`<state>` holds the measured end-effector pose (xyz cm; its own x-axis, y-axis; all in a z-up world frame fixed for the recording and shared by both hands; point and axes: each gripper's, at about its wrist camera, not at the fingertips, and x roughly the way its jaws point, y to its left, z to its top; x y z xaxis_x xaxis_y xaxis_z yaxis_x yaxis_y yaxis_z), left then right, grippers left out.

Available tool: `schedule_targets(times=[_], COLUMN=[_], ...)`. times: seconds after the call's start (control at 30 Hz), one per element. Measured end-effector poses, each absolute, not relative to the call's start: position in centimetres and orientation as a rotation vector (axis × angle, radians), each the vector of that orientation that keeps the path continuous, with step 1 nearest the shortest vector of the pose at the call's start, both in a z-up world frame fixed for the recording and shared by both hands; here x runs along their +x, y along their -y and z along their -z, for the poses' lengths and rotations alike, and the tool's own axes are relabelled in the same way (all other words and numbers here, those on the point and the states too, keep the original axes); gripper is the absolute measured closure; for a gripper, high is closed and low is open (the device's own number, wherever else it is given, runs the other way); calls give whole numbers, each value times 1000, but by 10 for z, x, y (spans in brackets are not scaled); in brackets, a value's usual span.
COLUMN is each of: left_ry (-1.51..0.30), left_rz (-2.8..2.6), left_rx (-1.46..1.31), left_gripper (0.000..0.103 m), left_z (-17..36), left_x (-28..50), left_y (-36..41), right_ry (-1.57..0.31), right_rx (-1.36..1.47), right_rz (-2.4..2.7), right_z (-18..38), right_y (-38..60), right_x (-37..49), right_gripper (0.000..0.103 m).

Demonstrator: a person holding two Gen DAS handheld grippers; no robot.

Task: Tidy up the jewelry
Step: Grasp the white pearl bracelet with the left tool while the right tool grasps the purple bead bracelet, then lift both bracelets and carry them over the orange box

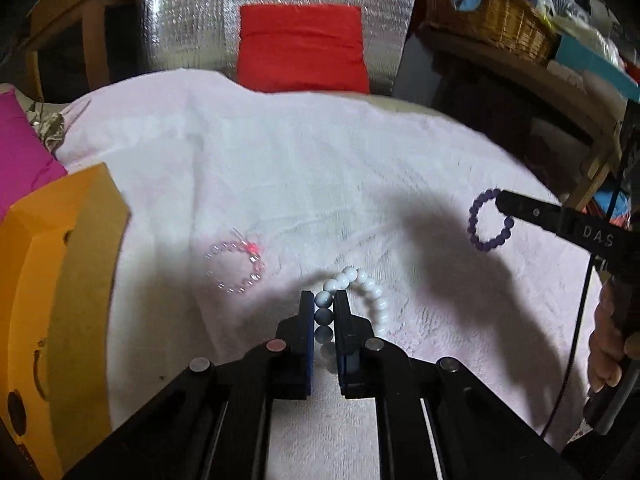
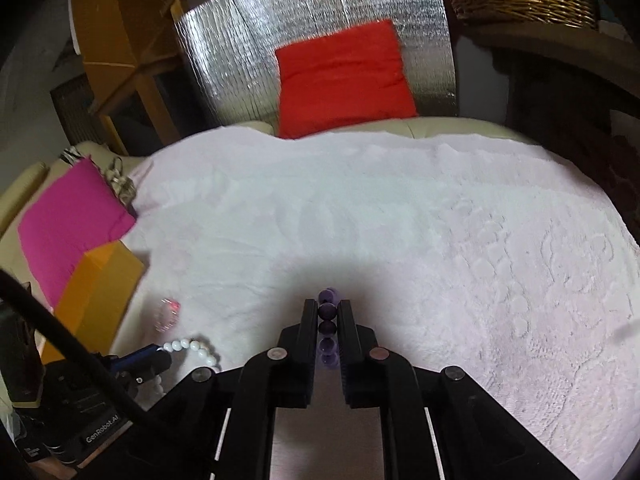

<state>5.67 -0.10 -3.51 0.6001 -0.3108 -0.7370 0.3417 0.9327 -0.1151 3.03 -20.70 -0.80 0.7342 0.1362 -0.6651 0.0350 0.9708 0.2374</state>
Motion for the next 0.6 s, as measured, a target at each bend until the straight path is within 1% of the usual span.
schedule_targets(times=[0.3,0.6], left_ry=[-742,-643], left_rz=[352,303], left_rx=[-12,-99], left_gripper=[94,94], left_z=[-1,-31], left_x=[30,-5], left_y=[-19,-65], right_ry=[-697,-658], right_rx=[268,263], right_rz=[-97,-164], right_z=[-8,-27], right_y=[190,156], right_x=[24,16], right_gripper=[92,92])
